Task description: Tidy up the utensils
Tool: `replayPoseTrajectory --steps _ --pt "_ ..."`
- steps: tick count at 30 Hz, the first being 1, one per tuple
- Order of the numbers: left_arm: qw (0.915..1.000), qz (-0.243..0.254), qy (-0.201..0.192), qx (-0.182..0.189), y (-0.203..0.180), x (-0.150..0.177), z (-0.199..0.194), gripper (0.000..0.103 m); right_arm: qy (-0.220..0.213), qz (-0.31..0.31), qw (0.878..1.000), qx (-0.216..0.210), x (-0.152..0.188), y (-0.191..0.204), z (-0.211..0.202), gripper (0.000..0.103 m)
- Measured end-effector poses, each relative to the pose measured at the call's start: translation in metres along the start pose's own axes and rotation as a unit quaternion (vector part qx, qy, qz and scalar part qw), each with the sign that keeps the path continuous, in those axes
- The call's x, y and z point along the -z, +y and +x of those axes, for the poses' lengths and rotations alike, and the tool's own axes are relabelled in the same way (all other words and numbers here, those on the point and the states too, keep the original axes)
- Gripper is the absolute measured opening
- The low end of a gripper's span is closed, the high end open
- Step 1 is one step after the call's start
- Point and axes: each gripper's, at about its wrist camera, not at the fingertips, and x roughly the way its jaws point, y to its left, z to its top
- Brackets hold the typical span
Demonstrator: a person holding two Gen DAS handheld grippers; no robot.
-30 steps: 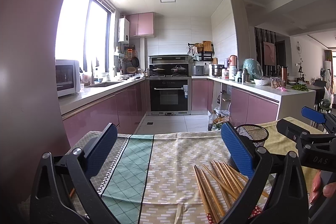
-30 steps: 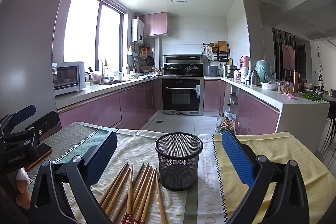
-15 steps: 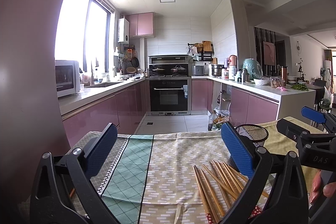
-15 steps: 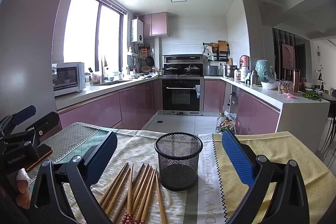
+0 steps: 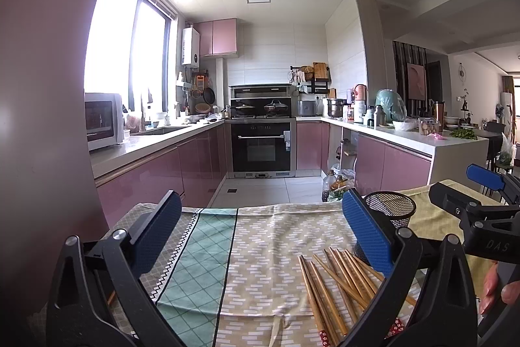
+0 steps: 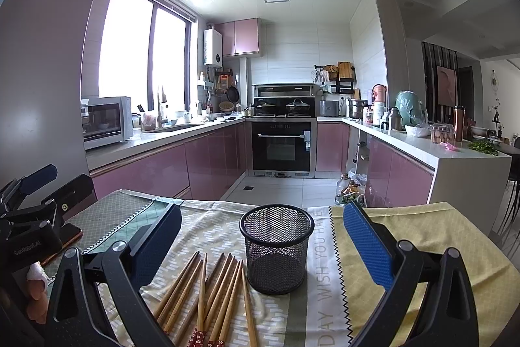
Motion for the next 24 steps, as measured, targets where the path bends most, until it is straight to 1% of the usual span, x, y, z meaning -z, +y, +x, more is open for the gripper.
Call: replayPoseTrajectory --steps 16,21,24 --pt "1.0 0.003 0.005 0.003 -0.001 0.0 0.001 0.097 0.011 0.003 1.0 -0.012 0.001 0.002 0.005 0.096" --pt "0.9998 0.006 0.018 0.006 -0.001 0.002 0.007 0.097 0.028 -0.001 0.999 -0.025 0.002 0.003 0.006 0.096" --pt "0.9993 0.007 0.032 0.015 -0.002 0.003 0.011 0.097 0.051 -0.002 0.998 -0.034 0.004 0.002 0.011 0.096"
